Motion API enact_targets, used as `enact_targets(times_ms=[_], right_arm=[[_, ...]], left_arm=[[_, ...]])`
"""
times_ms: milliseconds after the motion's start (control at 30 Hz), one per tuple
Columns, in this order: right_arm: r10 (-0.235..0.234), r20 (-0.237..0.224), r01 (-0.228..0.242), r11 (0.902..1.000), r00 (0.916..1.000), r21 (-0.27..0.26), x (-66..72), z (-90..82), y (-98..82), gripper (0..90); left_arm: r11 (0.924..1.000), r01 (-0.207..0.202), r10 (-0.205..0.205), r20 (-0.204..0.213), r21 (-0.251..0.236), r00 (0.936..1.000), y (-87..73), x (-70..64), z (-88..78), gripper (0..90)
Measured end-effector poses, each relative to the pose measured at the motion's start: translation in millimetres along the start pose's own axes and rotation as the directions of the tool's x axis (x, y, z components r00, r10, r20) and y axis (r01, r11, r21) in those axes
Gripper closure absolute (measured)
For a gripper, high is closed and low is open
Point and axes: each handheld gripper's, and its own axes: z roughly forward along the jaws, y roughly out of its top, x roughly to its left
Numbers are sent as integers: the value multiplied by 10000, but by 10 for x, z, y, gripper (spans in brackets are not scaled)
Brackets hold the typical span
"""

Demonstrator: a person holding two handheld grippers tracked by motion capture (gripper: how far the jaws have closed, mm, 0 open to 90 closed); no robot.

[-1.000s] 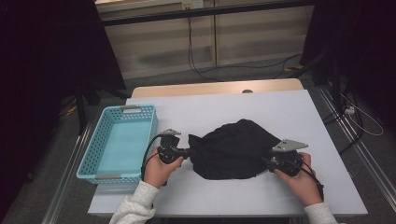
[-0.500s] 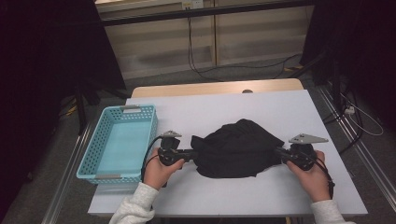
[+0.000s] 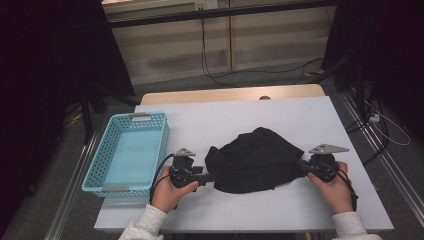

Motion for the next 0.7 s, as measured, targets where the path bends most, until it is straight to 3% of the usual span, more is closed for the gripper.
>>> enact_targets(times_ms=[100,267,433,500,700], right_arm=[[-14,-22,14,10000,10000,5,-2,14,9,847],[119,-163,-120,9999,9998,-69,-1,9,5,846],[160,-451,-168,9997,9989,-164,49,-8,8,846],[129,-612,-140,9998,9980,-172,79,-13,10,846],[475,-1379,-556,9969,9893,-556,130,-31,46,846]], left_arm=[[9997,-232,231,-96,-122,9997,-9,7,100,466],[9984,-177,178,26,-541,9998,71,54,233,588],[9971,198,-173,341,-735,9993,199,116,316,774],[9969,384,-351,482,-683,9982,235,136,309,854],[9910,830,-843,-80,-1051,9964,375,293,89,880]])
